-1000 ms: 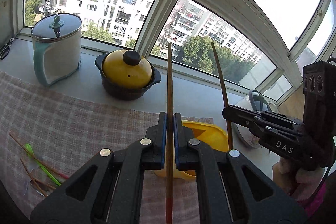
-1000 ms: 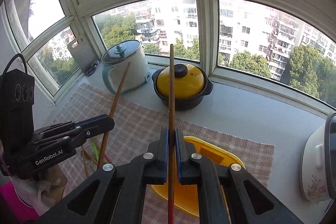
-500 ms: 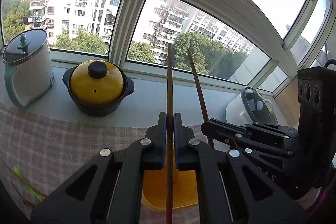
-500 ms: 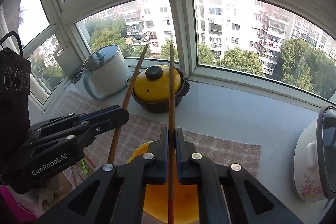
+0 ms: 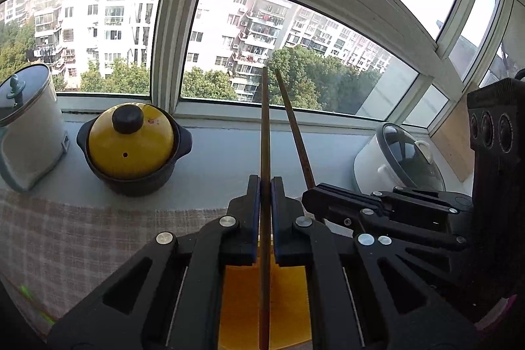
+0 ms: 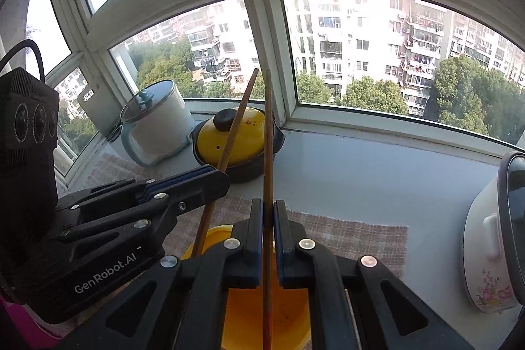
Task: Organize utensils
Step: 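Lower the chopsticks into the yellow container and open both tools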
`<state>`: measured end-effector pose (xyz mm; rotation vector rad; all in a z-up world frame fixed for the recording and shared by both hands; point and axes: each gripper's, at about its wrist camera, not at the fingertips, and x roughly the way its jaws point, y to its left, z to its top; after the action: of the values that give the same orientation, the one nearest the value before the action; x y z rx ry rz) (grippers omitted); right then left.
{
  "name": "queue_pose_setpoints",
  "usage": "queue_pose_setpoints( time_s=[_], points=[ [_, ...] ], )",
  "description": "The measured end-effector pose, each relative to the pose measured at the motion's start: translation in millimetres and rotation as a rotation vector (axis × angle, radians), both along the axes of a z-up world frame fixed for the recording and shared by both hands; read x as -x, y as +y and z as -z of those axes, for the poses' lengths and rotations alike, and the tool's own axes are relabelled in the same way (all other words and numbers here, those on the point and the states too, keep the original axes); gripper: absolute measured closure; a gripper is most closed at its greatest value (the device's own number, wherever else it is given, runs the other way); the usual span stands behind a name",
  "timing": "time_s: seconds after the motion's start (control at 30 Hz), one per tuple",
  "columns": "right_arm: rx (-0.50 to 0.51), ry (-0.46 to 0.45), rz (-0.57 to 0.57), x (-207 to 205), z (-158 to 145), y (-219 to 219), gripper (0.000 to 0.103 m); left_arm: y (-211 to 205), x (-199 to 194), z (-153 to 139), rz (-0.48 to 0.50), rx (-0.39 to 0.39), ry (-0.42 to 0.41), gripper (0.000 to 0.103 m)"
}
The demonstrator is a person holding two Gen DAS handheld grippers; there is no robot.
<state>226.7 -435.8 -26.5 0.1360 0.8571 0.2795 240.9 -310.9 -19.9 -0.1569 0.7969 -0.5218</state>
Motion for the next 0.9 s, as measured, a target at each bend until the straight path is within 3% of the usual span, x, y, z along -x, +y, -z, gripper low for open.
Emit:
queue_pose_setpoints(
  time_s=[0.9],
  points=[
    [0.009,0.039,0.024,-18,30,-1,0.1,6,-14,20,0.028,0.006,0.073,0.099]
  ],
)
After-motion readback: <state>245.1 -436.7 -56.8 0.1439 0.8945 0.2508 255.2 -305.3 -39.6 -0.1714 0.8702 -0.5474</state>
